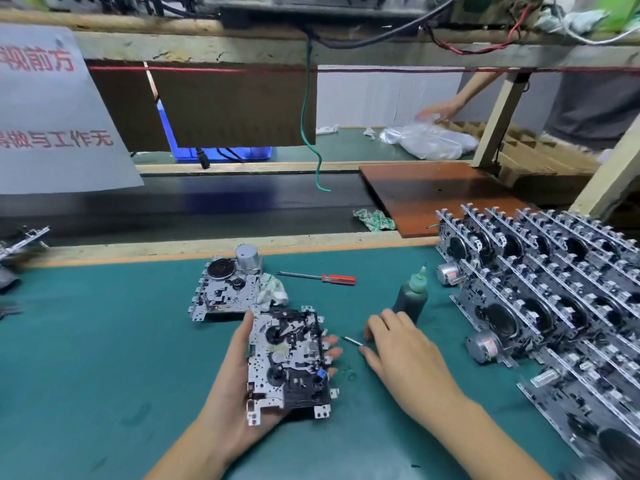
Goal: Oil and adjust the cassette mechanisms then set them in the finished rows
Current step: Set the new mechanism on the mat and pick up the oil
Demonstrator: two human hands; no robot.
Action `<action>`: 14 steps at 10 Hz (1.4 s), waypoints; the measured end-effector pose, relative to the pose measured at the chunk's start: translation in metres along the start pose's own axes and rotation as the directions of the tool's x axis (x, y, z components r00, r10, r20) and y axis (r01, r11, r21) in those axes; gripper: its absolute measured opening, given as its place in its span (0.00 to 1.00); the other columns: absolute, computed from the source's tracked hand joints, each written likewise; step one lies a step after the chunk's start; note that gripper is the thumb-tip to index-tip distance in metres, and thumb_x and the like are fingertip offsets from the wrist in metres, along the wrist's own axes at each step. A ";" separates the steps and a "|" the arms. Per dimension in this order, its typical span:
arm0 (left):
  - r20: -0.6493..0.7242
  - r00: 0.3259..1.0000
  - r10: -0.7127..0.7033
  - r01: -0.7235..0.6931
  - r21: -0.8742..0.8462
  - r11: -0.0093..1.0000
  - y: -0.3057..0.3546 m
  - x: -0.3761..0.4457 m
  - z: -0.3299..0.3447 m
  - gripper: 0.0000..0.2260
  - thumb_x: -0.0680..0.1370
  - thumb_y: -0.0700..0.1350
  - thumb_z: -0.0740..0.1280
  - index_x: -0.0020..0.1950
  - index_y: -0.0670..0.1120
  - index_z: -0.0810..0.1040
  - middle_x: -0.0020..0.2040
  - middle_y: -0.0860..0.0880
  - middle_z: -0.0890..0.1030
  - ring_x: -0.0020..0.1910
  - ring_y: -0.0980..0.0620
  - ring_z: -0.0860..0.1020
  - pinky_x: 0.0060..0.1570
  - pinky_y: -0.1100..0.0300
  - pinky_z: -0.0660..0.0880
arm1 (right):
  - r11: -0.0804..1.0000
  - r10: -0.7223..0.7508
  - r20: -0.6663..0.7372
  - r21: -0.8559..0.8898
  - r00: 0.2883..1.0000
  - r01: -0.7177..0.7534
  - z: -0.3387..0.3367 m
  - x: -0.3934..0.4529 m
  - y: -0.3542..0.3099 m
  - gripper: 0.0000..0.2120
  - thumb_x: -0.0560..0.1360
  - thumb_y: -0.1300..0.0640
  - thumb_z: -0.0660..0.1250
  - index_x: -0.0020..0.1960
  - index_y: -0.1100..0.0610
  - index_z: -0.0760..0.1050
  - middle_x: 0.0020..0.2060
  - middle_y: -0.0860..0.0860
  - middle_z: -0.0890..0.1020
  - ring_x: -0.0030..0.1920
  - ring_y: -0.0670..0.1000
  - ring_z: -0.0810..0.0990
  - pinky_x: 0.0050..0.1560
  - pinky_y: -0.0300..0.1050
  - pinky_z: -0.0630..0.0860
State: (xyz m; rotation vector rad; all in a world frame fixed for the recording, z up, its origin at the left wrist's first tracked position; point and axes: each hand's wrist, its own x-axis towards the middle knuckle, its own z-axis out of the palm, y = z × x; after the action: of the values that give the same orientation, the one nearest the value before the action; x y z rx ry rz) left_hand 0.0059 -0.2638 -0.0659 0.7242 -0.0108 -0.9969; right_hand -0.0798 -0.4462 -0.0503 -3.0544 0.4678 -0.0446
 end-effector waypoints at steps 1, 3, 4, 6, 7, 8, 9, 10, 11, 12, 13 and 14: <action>-0.039 0.998 -0.058 0.057 -0.019 0.998 -0.001 0.003 -0.001 0.36 0.69 0.66 0.62 0.60 0.35 0.79 0.63 0.32 0.75 0.61 0.34 0.75 0.66 0.41 0.65 | 0.985 -0.047 -0.014 0.166 0.999 0.049 -0.001 0.000 0.007 0.06 0.82 0.48 0.53 0.49 0.49 0.62 0.43 0.43 0.71 0.49 0.48 0.70 0.45 0.44 0.66; -0.059 0.991 -0.120 0.119 -0.022 0.993 -0.002 0.008 -0.005 0.36 0.75 0.68 0.55 0.57 0.37 0.81 0.61 0.33 0.77 0.57 0.37 0.79 0.62 0.43 0.70 | 0.369 -0.265 0.272 0.915 0.925 -0.163 -0.013 -0.009 0.000 0.11 0.81 0.54 0.55 0.41 0.54 0.68 0.20 0.47 0.72 0.19 0.44 0.62 0.22 0.34 0.60; -0.048 0.987 -0.150 0.151 0.010 0.989 -0.001 0.009 -0.008 0.34 0.74 0.67 0.57 0.57 0.37 0.81 0.61 0.34 0.77 0.58 0.38 0.79 0.61 0.44 0.70 | 0.331 -0.368 0.375 0.908 0.851 -0.257 -0.012 -0.009 -0.008 0.20 0.81 0.52 0.56 0.32 0.54 0.73 0.18 0.48 0.71 0.19 0.45 0.59 0.21 0.35 0.57; -0.101 0.982 -0.157 0.156 -0.012 0.988 -0.002 0.009 -0.012 0.37 0.70 0.68 0.65 0.65 0.40 0.76 0.65 0.35 0.74 0.64 0.36 0.74 0.64 0.42 0.70 | 0.381 -0.390 0.452 0.872 0.803 -0.306 -0.012 -0.006 -0.011 0.21 0.81 0.52 0.56 0.32 0.54 0.74 0.20 0.47 0.72 0.20 0.44 0.63 0.21 0.33 0.61; -0.252 0.965 -0.066 0.116 0.187 0.976 -0.005 0.019 -0.032 0.44 0.62 0.71 0.72 0.69 0.44 0.72 0.67 0.37 0.73 0.66 0.35 0.72 0.67 0.37 0.65 | 0.418 -0.382 0.482 0.851 0.789 -0.318 -0.013 -0.006 -0.010 0.22 0.81 0.51 0.56 0.31 0.53 0.73 0.20 0.47 0.72 0.20 0.44 0.66 0.21 0.33 0.63; -0.242 0.969 -0.053 0.101 0.190 0.977 -0.005 0.017 -0.028 0.44 0.62 0.71 0.72 0.69 0.44 0.72 0.66 0.37 0.74 0.66 0.35 0.72 0.66 0.37 0.65 | 0.417 -0.389 0.488 0.849 0.781 -0.323 -0.013 -0.007 -0.009 0.20 0.82 0.52 0.56 0.32 0.53 0.72 0.21 0.48 0.73 0.20 0.44 0.68 0.21 0.33 0.65; -0.272 0.961 -0.045 0.099 0.187 0.977 -0.006 0.018 -0.028 0.42 0.65 0.70 0.70 0.69 0.42 0.72 0.66 0.36 0.74 0.65 0.35 0.72 0.67 0.37 0.65 | 0.391 -0.400 0.476 0.861 0.783 -0.324 -0.013 -0.007 -0.007 0.19 0.81 0.53 0.57 0.33 0.55 0.72 0.19 0.48 0.71 0.19 0.44 0.66 0.21 0.34 0.65; -0.159 0.979 -0.129 0.140 0.060 0.988 -0.002 0.012 -0.011 0.37 0.72 0.68 0.61 0.65 0.38 0.76 0.63 0.35 0.76 0.63 0.36 0.75 0.64 0.42 0.71 | 0.401 -0.417 0.487 0.856 0.768 -0.326 -0.014 -0.008 -0.006 0.20 0.82 0.52 0.56 0.32 0.54 0.67 0.16 0.46 0.67 0.17 0.44 0.60 0.21 0.35 0.61; -0.084 0.982 -0.171 0.178 0.084 0.981 0.000 0.008 -0.005 0.35 0.74 0.67 0.56 0.60 0.37 0.80 0.62 0.35 0.77 0.60 0.38 0.77 0.60 0.46 0.74 | 0.441 -0.412 0.487 0.846 0.770 -0.300 -0.013 -0.009 -0.007 0.21 0.82 0.50 0.54 0.32 0.55 0.66 0.15 0.46 0.66 0.17 0.45 0.59 0.22 0.34 0.60; -0.100 0.981 -0.168 0.177 0.084 0.981 0.001 0.008 -0.005 0.35 0.74 0.67 0.55 0.59 0.38 0.80 0.61 0.34 0.77 0.60 0.38 0.78 0.61 0.46 0.71 | 0.482 -0.401 0.481 0.834 0.779 -0.267 -0.011 -0.009 -0.009 0.24 0.82 0.48 0.51 0.29 0.54 0.67 0.15 0.46 0.68 0.17 0.45 0.60 0.22 0.36 0.60; -0.107 0.980 -0.166 0.176 0.096 0.980 0.001 0.008 -0.004 0.34 0.75 0.67 0.55 0.59 0.38 0.80 0.62 0.35 0.77 0.60 0.39 0.77 0.61 0.46 0.71 | 0.458 -0.405 0.494 0.838 0.769 -0.297 -0.010 -0.008 -0.010 0.26 0.82 0.48 0.52 0.27 0.54 0.68 0.15 0.48 0.70 0.16 0.45 0.62 0.22 0.36 0.63; -0.121 0.978 -0.172 0.184 0.097 0.978 0.002 0.007 -0.003 0.34 0.75 0.67 0.55 0.59 0.39 0.80 0.62 0.35 0.77 0.61 0.39 0.77 0.60 0.47 0.74 | 0.425 -0.436 0.499 0.848 0.749 -0.318 -0.010 -0.005 -0.010 0.26 0.82 0.49 0.53 0.27 0.54 0.68 0.15 0.47 0.70 0.17 0.45 0.63 0.26 0.41 0.64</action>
State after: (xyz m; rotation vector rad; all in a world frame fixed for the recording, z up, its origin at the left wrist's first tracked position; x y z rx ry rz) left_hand 0.0120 -0.2668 -0.0694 0.8914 0.1004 -1.1320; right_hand -0.0824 -0.4356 -0.0395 -1.7494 0.1425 0.5910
